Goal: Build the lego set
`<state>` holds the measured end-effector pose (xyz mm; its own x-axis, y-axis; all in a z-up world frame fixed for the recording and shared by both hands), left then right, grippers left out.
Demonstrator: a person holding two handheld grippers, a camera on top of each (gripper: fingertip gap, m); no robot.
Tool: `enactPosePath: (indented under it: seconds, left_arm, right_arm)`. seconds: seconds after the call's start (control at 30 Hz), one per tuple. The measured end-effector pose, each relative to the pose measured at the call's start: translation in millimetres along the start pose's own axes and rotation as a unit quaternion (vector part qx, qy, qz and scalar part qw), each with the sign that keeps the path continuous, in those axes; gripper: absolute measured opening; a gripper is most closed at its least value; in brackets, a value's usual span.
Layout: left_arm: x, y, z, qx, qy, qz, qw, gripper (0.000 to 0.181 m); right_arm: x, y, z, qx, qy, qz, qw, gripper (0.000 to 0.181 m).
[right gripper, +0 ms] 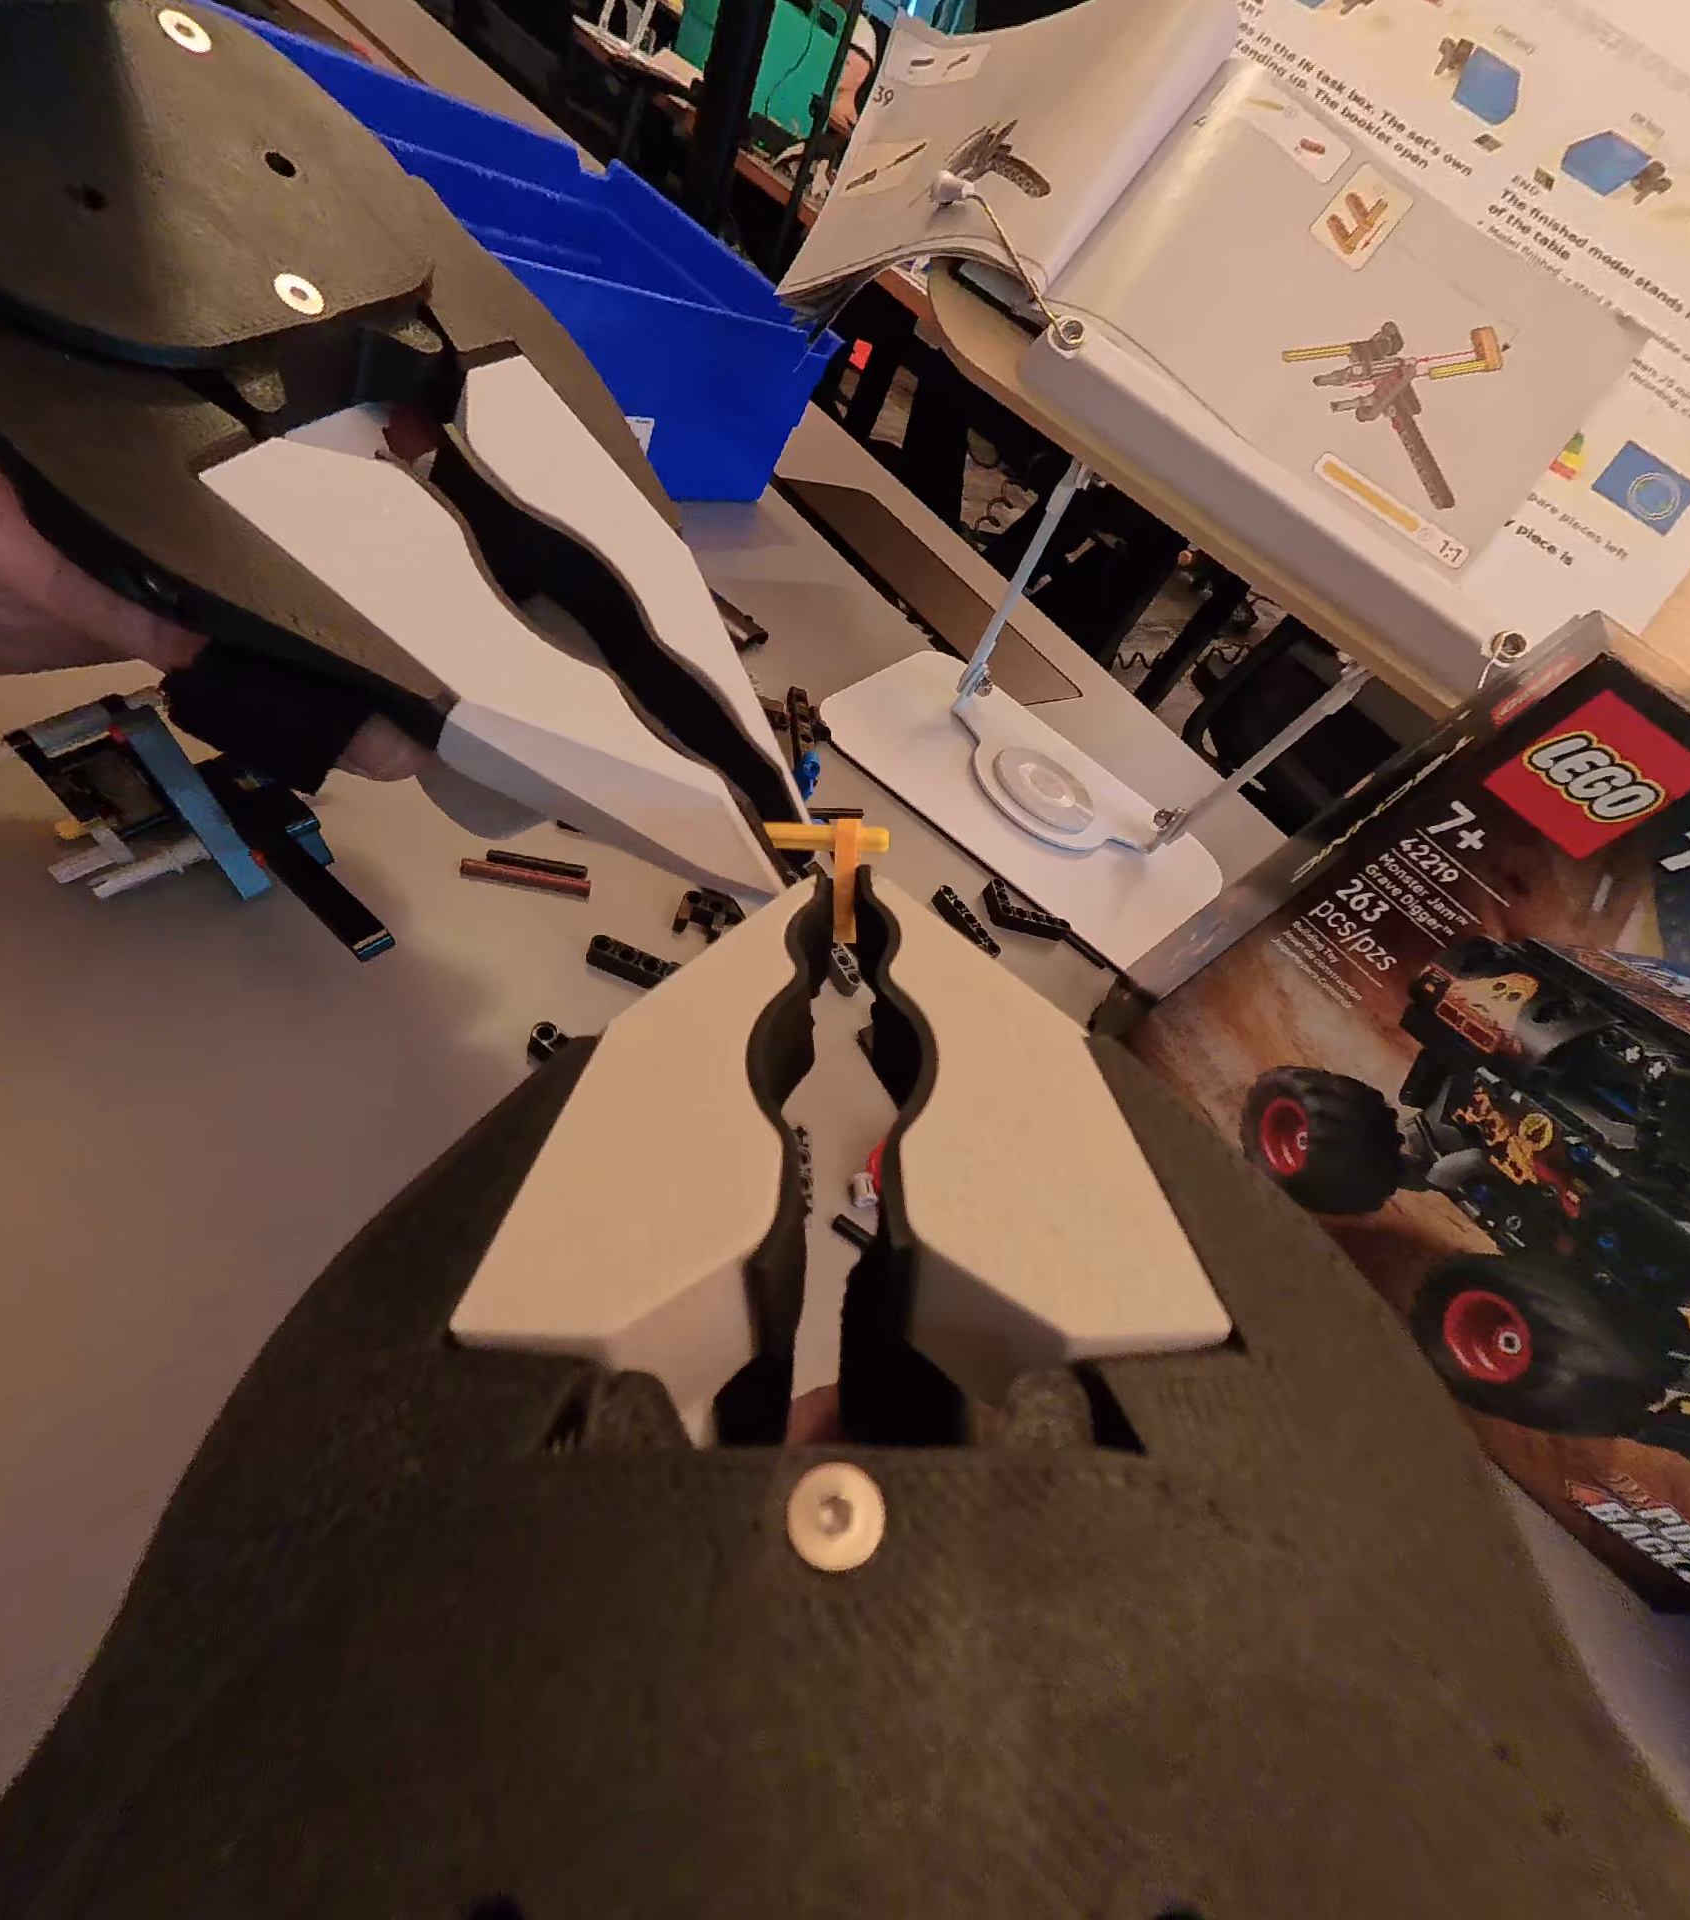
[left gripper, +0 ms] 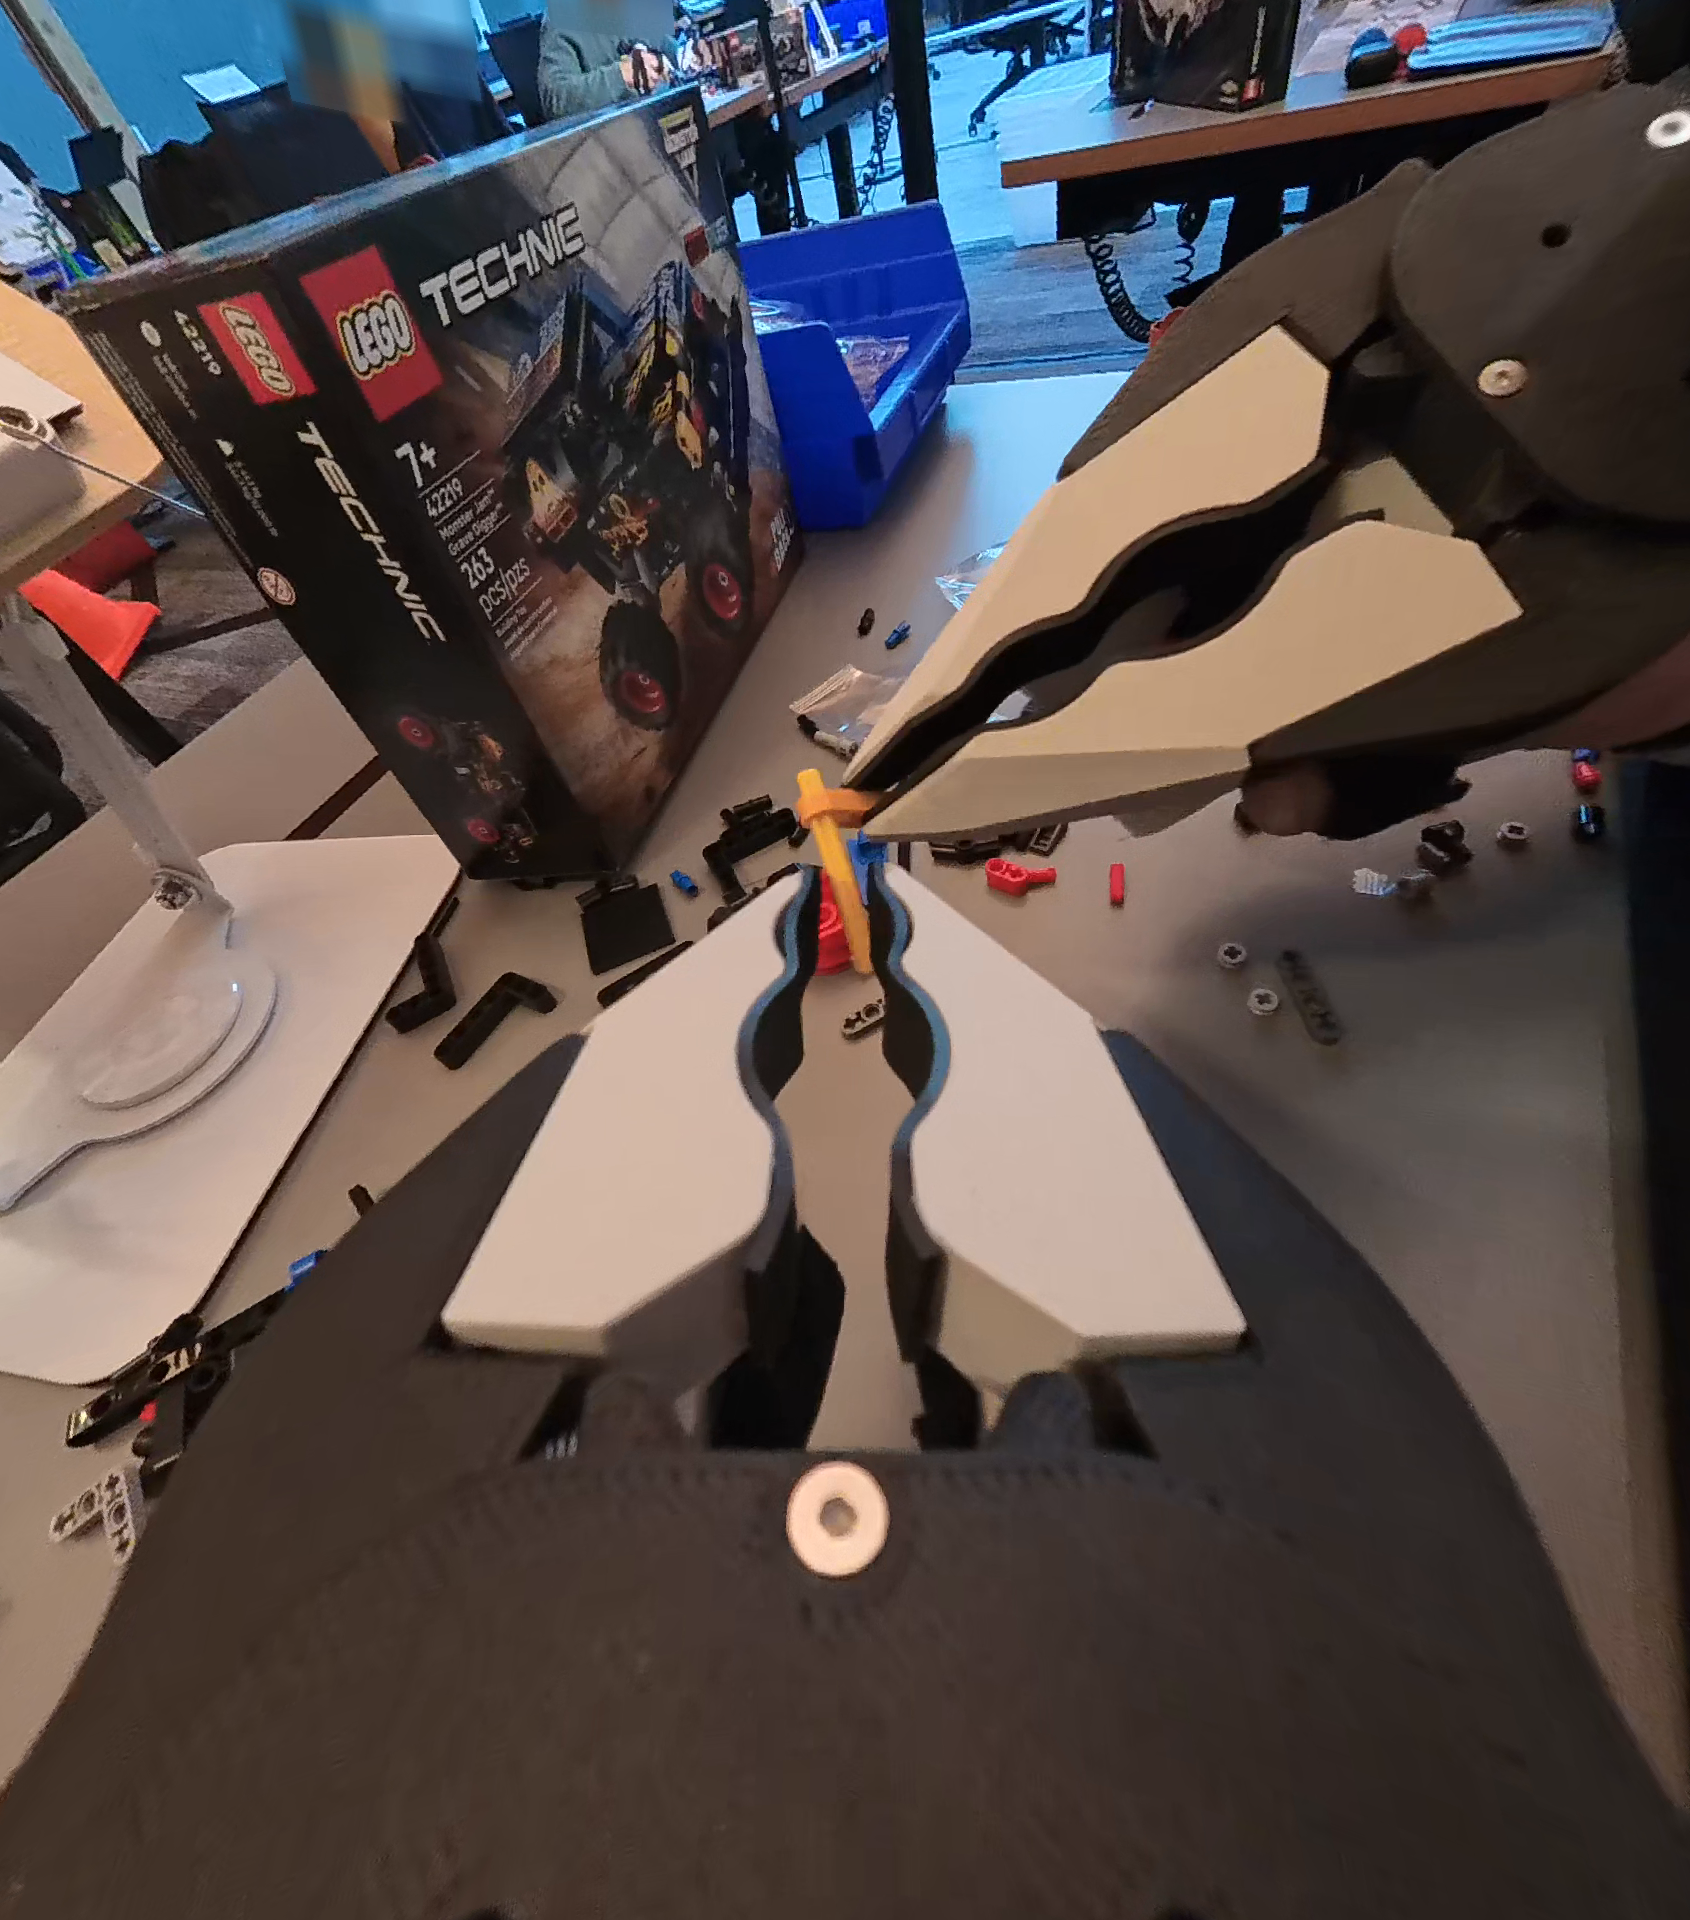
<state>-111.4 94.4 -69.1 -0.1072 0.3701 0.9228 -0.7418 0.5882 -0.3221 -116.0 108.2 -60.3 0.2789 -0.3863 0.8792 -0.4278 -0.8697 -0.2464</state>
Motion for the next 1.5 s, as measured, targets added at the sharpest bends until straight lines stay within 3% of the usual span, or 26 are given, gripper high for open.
enactPosePath:
  seconds: [0.23, 0.43, 0.73, 0.93, 1.17, 1.37, 1.5]
  left_arm:
    - [0.0, -2.5, 3.4, 0.008, 0.008, 0.001, 1.000, 0.003]
    - [-1.1, -4.2, 6.9, 0.039, 0.063, 0.016, 0.997, 0.002]
    - [-1.9, -4.7, -0.3, 0.028, 0.111, 0.024, 0.993, 0.003]
    - [-3.4, -4.2, -7.4, 0.020, 0.146, 0.030, 0.989, 0.002]
    - [2.5, -5.3, -2.0, 0.034, 0.120, 0.013, 0.992, 0.002]
    - [1.8, -5.4, -1.4, 0.032, 0.116, 0.012, 0.993, 0.002]
    - [0.7, -6.3, 0.0, 0.031, 0.115, 0.015, 0.993, 0.002]
  right_arm:
    - [2.0, -0.6, 2.8, 0.018, 0.021, -0.013, 1.000, 0.003]
    - [2.8, -5.1, 2.0, 0.035, 0.031, -0.024, 0.999, 0.003]
    - [3.8, -8.0, 6.3, 0.057, 0.012, -0.035, 0.998, 0.023]
    - [-1.2, -9.3, 9.2, 0.081, 0.017, -0.026, 0.996, 0.016]
    - [-5.2, -7.5, 9.9, 0.085, 0.029, -0.011, 0.996, 0.014]
    - [-3.8, -13.0, -4.7, 0.064, 0.046, -0.022, 0.997, 0.018]
    - [-9.6, -28.7, -43.4, 0.004, 0.073, -0.027, 0.997, 0.017]
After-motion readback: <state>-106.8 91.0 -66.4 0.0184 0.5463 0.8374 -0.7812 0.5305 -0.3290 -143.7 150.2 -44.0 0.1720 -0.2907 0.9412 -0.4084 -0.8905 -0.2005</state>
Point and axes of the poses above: each gripper's, where its closed fingertips meet, y out along the fingers, x out of its top, z = x × y across the jaws, the point moved 1 cm from there along -y, back along the fingers, and after that the axes turned 1 degree about z, right-handed, at the moved point
